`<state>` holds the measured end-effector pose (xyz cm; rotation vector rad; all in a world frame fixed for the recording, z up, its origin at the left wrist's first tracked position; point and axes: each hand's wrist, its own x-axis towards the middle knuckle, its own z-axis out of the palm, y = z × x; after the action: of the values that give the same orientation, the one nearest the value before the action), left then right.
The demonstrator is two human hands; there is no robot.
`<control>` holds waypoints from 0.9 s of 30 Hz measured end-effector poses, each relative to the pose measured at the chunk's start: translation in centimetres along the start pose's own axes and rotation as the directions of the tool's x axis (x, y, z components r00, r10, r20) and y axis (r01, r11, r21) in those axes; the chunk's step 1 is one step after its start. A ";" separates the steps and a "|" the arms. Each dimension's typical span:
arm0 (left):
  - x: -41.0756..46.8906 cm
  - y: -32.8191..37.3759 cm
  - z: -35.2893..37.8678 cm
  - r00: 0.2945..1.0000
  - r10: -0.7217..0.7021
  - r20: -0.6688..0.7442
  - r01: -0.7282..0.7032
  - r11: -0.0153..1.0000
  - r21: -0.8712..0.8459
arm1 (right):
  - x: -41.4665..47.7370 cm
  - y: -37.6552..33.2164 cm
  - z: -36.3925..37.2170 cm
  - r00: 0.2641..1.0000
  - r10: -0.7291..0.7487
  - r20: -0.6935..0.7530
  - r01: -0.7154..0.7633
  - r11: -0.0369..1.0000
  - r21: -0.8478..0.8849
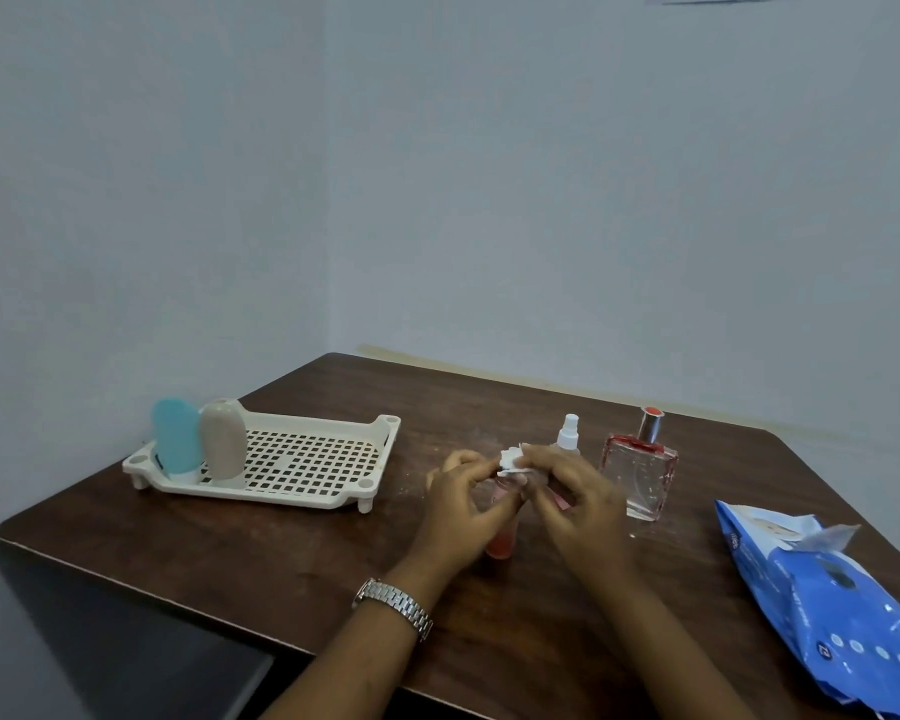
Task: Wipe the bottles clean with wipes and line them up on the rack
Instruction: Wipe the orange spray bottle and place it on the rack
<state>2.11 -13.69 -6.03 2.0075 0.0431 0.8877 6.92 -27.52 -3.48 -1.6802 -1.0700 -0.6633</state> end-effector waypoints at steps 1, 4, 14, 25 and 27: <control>-0.1 0.0 -0.1 1.000 0.007 -0.012 -0.007 1.000 0.010 | 0.2 0.0 0.0 0.999 -0.035 0.005 0.036 0.998 -0.051; -0.1 0.0 -0.1 0.999 0.034 -0.036 -0.032 0.999 0.042 | 0.7 -0.3 0.2 0.993 -0.097 0.071 0.109 0.978 -0.181; 0.0 -0.1 0.0 0.997 0.038 -0.068 -0.034 0.998 0.057 | 1.9 -3.5 1.7 0.983 -0.141 0.113 0.179 0.850 -0.495; -0.2 -0.3 0.3 0.997 0.018 -0.080 -0.019 1.000 -0.010 | 0.9 -2.7 1.7 0.922 0.384 -0.048 -0.383 0.923 0.037; -0.2 -0.4 0.2 0.997 0.000 -0.076 -0.001 1.000 -0.007 | 0.2 -2.6 1.8 0.915 0.399 -0.057 -0.398 0.917 0.020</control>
<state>2.20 -13.71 -6.48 1.9663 0.0821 0.9636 4.56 -25.49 -2.78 -1.7901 -0.6545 -0.4378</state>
